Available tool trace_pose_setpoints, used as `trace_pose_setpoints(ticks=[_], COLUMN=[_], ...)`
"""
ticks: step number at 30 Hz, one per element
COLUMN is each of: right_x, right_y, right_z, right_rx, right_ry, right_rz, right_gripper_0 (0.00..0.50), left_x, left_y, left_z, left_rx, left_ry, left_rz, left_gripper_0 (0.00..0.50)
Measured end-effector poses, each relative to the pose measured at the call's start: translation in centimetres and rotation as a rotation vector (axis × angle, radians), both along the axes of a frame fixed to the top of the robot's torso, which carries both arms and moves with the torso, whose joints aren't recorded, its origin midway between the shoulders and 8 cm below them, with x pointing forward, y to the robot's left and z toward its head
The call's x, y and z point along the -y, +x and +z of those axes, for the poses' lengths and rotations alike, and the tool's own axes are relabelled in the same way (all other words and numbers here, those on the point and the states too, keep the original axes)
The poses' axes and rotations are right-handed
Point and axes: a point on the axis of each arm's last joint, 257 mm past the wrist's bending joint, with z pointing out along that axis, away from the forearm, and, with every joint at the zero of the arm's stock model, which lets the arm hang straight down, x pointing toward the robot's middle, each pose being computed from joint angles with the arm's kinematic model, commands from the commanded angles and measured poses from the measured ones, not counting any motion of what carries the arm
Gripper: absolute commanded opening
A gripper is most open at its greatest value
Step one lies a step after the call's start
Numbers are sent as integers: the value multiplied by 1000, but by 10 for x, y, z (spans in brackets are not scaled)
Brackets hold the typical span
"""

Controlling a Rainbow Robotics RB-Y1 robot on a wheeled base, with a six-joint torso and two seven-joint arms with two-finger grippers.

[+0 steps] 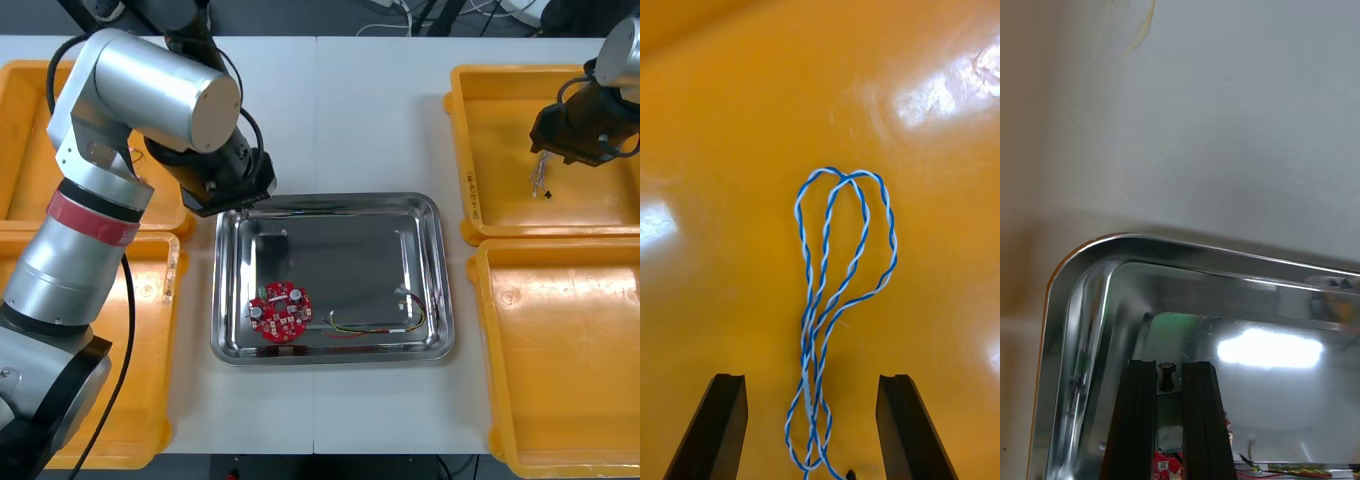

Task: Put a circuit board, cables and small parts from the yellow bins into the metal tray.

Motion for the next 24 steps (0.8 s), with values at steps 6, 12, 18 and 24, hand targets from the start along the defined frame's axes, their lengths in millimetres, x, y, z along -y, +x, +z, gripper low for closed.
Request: trace_pose_setpoints(ticks=[6,12,18,24], right_x=[0,-6,-15,-16], right_y=[-2,1,3,2], right_z=[-13,-16,-21,-25], right_rx=[-4,9,15,11], right_ry=[1,4,10,12], right_rz=[-2,5,16,17], right_gripper_0=[500,500,500,500], left_x=[10,16,13,10], left_y=[-7,-8,-9,-10], left_z=[-19,-34,-48,-58], left_rx=[-4,6,16,14], left_ry=[31,36,37,40], left_rz=[-41,-59,-51,-38], left_gripper_0=[0,0,0,0])
